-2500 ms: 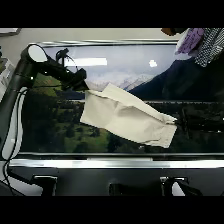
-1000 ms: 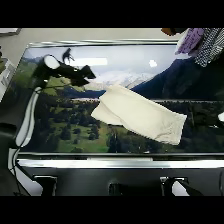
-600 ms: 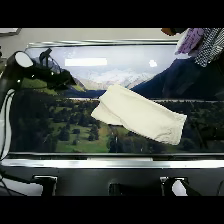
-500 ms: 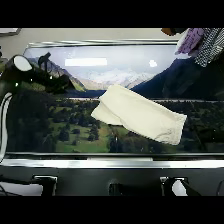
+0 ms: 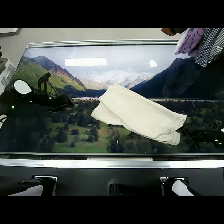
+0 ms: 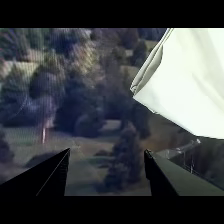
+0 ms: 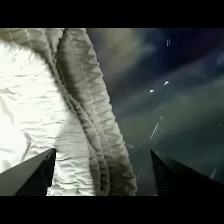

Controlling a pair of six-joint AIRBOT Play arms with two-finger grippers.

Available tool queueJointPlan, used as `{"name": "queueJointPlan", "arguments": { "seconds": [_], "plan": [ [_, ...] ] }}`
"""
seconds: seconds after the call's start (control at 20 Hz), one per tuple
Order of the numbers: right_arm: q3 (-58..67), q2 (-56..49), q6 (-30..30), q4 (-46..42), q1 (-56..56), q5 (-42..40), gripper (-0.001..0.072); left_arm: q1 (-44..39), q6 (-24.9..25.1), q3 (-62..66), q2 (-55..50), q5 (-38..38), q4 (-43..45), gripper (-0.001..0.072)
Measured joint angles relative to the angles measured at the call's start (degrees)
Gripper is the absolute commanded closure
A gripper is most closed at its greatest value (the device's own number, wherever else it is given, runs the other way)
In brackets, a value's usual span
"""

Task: Fold the clothes and pants, and hang the long-sleeved shirts on hangers.

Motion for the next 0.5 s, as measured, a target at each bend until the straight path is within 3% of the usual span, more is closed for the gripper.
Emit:
{"name": "queueJointPlan", "arguments": {
  "seconds": [0.35,0.5],
  "plan": [
    [0.0,-5.1,-8.6,8.9,0.0,-1.9,0.0028,0.0,0.6,-1.2,0.6,1.5,0.0,0.0163],
    [0.0,-7.5,-12.0,12.6,0.0,-2.0,0.0063,0.0,0.7,-1.2,0.7,1.8,0.0,0.0163]
  ]
}}
